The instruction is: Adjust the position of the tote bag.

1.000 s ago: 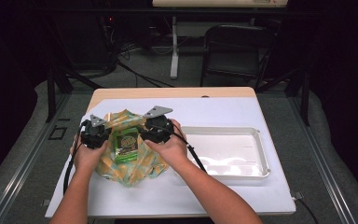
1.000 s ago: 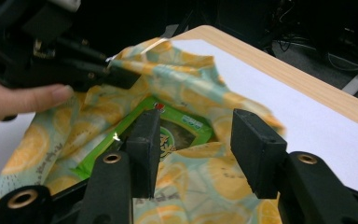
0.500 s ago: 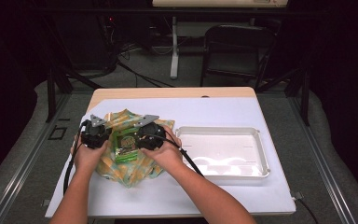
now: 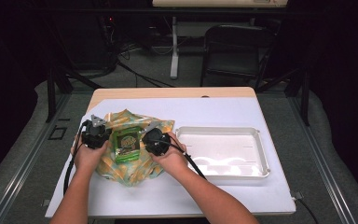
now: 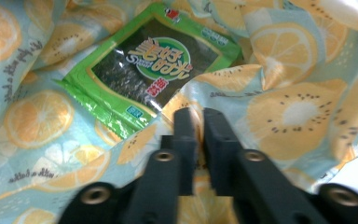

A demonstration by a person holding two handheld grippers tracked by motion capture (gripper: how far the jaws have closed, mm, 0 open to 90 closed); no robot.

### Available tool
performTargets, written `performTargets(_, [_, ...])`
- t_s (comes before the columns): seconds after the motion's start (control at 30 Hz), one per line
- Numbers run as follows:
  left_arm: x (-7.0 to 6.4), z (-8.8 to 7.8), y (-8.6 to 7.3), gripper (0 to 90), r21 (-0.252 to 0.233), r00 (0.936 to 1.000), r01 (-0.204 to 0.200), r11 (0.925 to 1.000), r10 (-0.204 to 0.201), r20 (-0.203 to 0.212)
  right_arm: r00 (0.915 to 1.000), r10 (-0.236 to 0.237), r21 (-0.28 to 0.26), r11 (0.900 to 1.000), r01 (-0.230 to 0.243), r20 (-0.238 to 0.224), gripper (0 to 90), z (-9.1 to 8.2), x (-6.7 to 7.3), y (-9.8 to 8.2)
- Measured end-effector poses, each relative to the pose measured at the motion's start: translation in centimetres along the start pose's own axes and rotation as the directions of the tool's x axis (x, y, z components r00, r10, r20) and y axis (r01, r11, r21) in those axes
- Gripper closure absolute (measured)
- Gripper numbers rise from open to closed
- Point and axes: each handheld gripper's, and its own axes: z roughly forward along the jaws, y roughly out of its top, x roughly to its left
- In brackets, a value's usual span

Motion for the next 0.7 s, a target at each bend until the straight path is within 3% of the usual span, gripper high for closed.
performTargets(0.2, [0.1, 0.0, -0.1, 89.5, -0.002, 1.0, 0.002, 1.0, -0.002, -0.002, 0.9999, -0.01, 0.027, 1.0, 0.01, 0.008, 90.0, -0.1, -0.5, -0.4])
performTargets(0.43, [0.3, 0.0, -0.1, 89.5, 0.002, 1.0, 0.008, 1.0, -0.008, -0.005, 0.9951, -0.006, 0.064, 0.998, -0.001, 0.099, 90.0, 0.1, -1.5, -1.0])
performTargets(0.7, [0.3, 0.3, -0.3, 89.5, 0.016, 0.9999, 0.005, 0.9999, -0.005, -0.01, 0.9922, -0.022, 0.136, 0.991, 0.005, 0.123, 90.0, 1.0, -1.7, -1.2])
